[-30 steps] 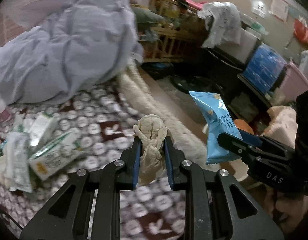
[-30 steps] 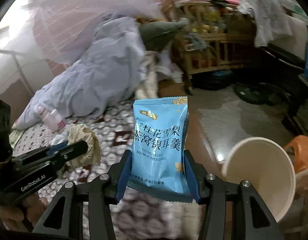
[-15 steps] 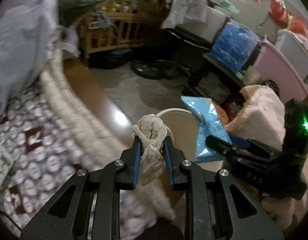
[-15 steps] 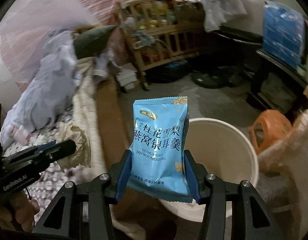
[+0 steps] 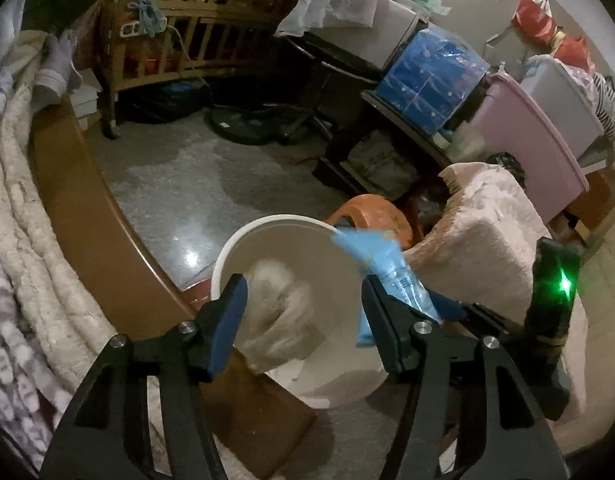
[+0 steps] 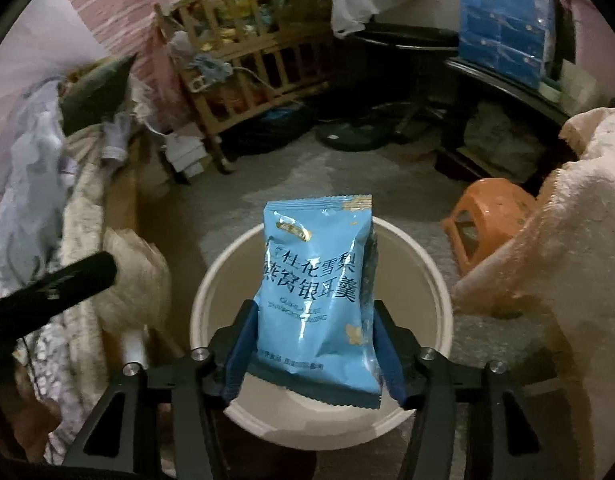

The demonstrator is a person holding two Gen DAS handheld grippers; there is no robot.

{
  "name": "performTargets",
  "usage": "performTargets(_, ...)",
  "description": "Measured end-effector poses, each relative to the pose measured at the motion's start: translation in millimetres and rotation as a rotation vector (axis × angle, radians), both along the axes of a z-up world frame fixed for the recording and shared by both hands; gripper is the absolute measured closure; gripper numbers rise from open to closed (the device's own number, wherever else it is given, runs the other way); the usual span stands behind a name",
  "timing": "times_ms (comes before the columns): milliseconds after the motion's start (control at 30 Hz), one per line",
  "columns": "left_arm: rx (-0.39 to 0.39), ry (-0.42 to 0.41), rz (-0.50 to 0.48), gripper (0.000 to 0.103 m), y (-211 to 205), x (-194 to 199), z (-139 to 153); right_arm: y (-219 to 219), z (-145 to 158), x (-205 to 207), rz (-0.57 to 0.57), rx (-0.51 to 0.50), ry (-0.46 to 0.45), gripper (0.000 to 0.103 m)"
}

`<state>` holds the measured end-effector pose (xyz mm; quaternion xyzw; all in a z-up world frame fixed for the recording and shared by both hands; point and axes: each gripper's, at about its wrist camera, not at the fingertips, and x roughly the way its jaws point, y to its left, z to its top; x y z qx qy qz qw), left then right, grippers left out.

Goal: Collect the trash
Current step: 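Carry both items to the bucket and open both grippers to drop them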

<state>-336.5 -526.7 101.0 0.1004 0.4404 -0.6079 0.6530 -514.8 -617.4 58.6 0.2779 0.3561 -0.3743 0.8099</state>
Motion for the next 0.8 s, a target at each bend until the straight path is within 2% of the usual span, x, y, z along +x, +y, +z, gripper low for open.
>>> performTargets(67,0.015,-0.015,0.001,0.045,1,0,-1,-2,-2,-3,-0.016,0.003,-0.008,0.04)
performTargets(400,0.056,-0.097,0.107,0.045,31,19,0,8,-8,14,0.025,0.054,-0.015,0.04)
performTargets(800,0.109,-0.19,0.265,0.045,96,56,5,54,18,56,0.141,0.017,-0.043,0.04)
